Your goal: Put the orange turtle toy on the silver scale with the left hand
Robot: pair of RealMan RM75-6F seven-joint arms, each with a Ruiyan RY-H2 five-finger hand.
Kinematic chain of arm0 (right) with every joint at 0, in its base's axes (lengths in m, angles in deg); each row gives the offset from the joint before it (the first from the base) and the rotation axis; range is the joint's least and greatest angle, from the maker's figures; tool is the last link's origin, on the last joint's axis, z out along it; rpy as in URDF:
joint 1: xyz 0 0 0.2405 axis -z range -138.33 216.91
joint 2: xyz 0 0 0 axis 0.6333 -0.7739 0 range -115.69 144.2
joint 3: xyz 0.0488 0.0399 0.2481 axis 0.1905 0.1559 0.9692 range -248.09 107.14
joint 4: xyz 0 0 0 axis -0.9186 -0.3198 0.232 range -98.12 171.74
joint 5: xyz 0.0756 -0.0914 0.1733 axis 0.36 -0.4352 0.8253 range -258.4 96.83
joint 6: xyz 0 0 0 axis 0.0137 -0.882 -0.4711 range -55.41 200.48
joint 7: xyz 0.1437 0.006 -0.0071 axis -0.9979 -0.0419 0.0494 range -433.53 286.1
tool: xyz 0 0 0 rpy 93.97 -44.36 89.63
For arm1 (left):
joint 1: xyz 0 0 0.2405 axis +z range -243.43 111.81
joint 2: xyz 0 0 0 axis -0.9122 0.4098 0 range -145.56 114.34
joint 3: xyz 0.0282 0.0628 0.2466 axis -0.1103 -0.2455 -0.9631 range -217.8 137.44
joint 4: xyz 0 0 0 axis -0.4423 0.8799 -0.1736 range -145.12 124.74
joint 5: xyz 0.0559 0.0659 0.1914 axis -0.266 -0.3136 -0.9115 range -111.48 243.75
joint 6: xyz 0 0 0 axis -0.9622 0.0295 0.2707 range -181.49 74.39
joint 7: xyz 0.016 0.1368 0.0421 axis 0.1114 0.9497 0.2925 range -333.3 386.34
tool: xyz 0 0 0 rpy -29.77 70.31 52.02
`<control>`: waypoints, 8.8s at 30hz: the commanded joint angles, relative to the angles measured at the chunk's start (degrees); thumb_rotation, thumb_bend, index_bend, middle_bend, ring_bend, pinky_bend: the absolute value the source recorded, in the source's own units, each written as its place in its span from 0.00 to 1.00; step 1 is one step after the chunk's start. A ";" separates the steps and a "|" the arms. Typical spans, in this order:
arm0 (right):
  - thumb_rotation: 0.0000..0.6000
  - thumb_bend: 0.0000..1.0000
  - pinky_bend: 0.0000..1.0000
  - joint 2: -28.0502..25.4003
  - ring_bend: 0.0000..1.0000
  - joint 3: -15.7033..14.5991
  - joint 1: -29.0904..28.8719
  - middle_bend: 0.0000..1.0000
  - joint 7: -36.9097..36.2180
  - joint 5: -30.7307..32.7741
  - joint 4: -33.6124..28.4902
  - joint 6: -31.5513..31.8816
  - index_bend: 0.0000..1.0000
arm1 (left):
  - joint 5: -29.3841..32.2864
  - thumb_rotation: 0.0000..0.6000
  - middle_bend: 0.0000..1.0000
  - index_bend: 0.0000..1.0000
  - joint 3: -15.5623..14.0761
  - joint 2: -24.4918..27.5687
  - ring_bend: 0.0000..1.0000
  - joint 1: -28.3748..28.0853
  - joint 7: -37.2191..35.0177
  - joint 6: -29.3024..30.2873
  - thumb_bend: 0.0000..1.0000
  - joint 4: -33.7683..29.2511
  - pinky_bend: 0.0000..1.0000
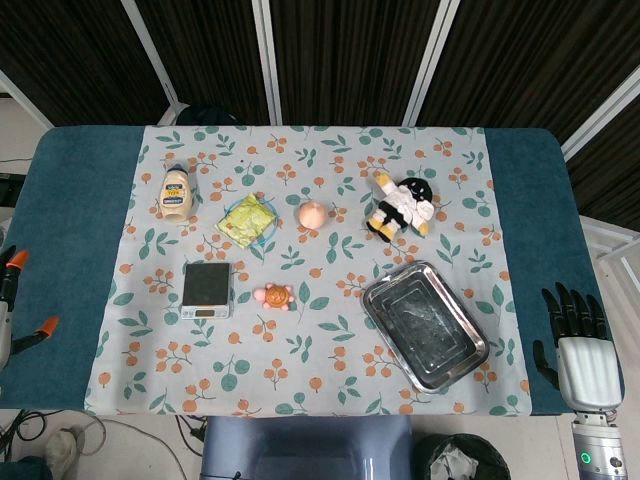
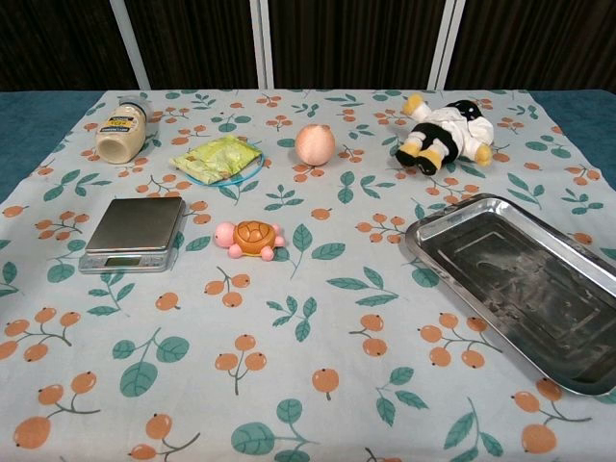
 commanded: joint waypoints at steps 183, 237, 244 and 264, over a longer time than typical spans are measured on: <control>1.00 0.53 0.00 -0.64 0.01 1.03 0.68 0.00 -1.77 1.73 -0.74 0.33 0.00 | 6.11 1.00 0.66 0.11 -11.63 -8.94 0.64 -19.10 18.99 -35.27 0.64 2.09 0.66; 1.00 0.53 0.00 -0.58 0.01 1.40 0.44 0.00 -2.16 2.66 -0.42 -0.32 0.00 | 41.16 1.00 0.32 0.17 4.07 -29.41 0.24 -46.98 58.91 -30.04 0.16 -2.00 0.33; 1.00 0.53 0.00 -0.58 0.01 1.41 0.37 0.00 -2.23 2.82 -0.28 -0.54 0.00 | 38.85 1.00 0.38 0.20 2.27 -32.14 0.27 -48.40 58.00 -31.05 0.19 2.26 0.35; 1.00 0.53 0.00 -0.68 0.01 1.35 0.34 0.00 -2.46 2.80 -0.36 -0.60 0.00 | 33.27 1.00 0.58 0.29 -0.83 -34.13 0.44 -49.04 53.82 -31.10 0.34 7.90 0.50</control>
